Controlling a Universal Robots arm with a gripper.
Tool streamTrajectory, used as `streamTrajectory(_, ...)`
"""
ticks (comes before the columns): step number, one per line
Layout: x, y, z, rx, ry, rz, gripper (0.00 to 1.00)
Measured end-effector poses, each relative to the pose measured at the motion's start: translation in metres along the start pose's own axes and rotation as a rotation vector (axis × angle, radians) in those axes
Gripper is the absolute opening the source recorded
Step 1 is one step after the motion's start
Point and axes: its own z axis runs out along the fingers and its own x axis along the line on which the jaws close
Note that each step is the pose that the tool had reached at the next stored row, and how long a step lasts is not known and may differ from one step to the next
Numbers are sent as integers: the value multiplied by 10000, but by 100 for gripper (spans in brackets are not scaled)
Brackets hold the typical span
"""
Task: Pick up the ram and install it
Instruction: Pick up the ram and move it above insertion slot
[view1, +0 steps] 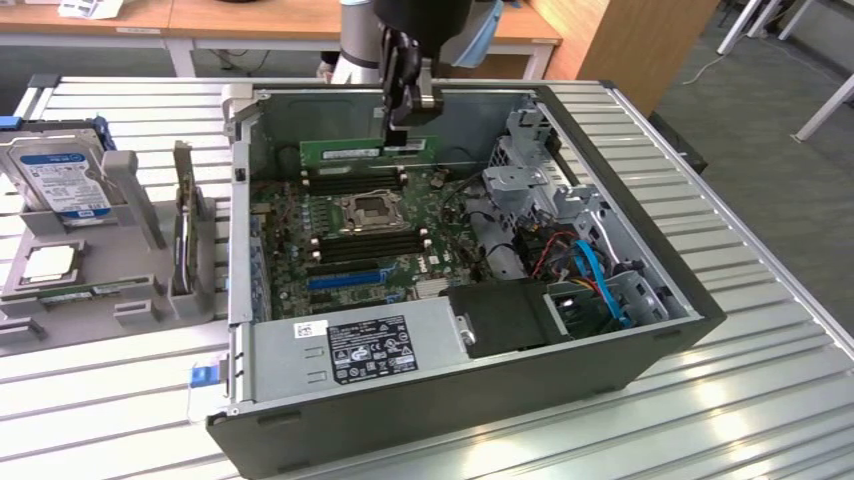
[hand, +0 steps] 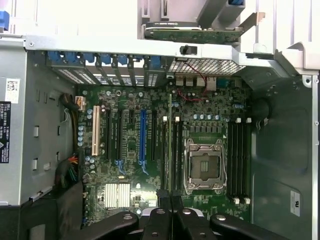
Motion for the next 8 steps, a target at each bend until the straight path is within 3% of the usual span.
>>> streamTrajectory(8, -106, -1, 9, 1, 0, -1, 11)
